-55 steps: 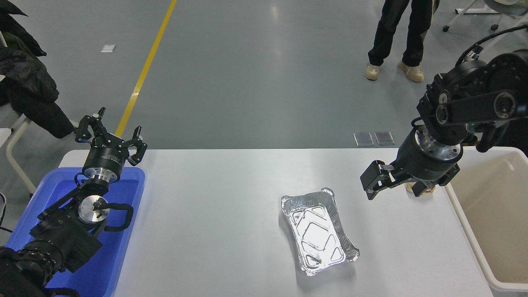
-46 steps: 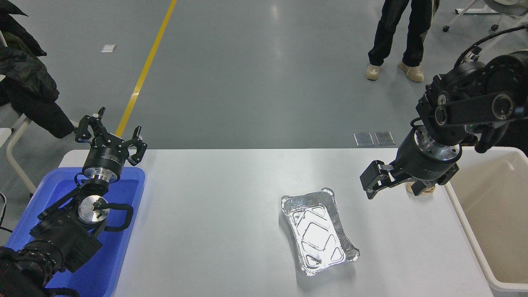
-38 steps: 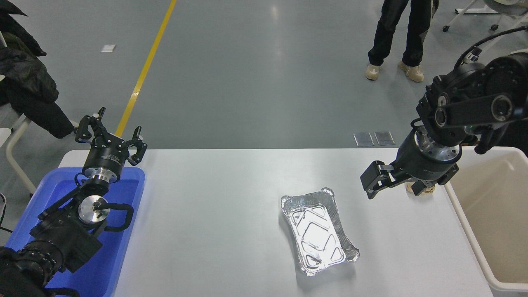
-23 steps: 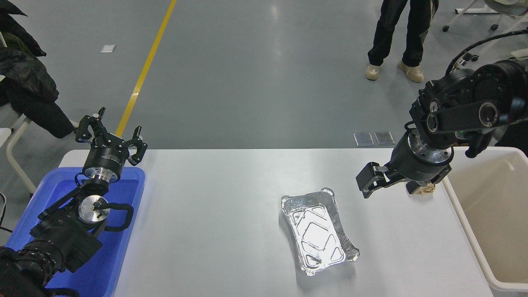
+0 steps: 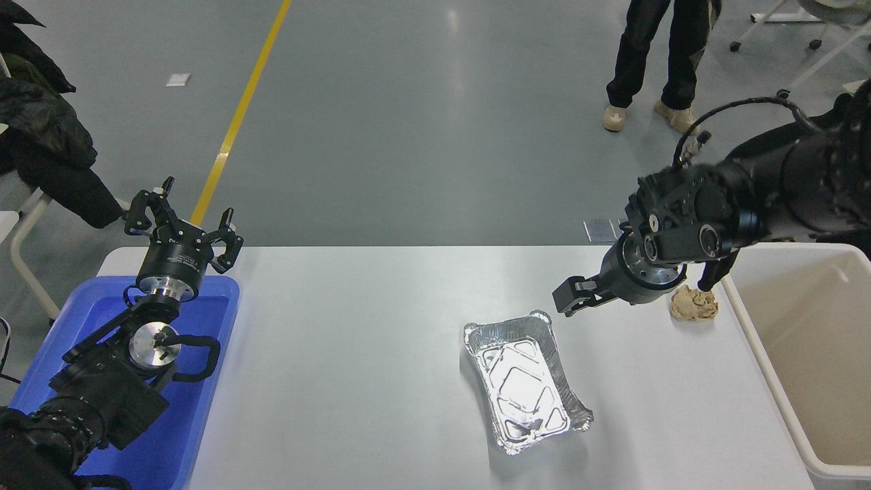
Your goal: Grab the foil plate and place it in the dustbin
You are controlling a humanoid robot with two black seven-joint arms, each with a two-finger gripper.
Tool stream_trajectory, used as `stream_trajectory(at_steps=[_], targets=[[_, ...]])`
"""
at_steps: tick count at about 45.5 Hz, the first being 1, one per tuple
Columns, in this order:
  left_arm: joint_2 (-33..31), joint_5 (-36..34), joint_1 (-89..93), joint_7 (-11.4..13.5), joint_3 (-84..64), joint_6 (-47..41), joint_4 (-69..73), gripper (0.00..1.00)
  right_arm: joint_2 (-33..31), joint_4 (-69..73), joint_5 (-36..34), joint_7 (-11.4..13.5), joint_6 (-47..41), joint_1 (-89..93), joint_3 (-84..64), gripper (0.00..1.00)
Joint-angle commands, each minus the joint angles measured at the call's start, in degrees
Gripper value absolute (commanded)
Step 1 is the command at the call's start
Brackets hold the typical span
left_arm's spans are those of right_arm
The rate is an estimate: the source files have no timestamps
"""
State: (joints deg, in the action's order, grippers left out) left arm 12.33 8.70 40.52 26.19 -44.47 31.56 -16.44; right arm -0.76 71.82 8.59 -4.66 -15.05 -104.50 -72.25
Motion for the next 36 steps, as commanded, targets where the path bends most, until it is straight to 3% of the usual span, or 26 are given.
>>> stream_trajectory(at_steps=[1, 36], targets=[[0.1, 0.0, 0.0, 0.0, 0.0, 0.0, 0.0, 0.99, 0.8, -6.0, 1.9, 0.0, 5.5, 9.8, 1.0, 1.0], [0.1, 0.0, 0.0, 0.0, 0.0, 0.0, 0.0, 0.99, 0.8, -13.2, 3.9, 0.0, 12.8, 24.7, 3.4, 1.0]])
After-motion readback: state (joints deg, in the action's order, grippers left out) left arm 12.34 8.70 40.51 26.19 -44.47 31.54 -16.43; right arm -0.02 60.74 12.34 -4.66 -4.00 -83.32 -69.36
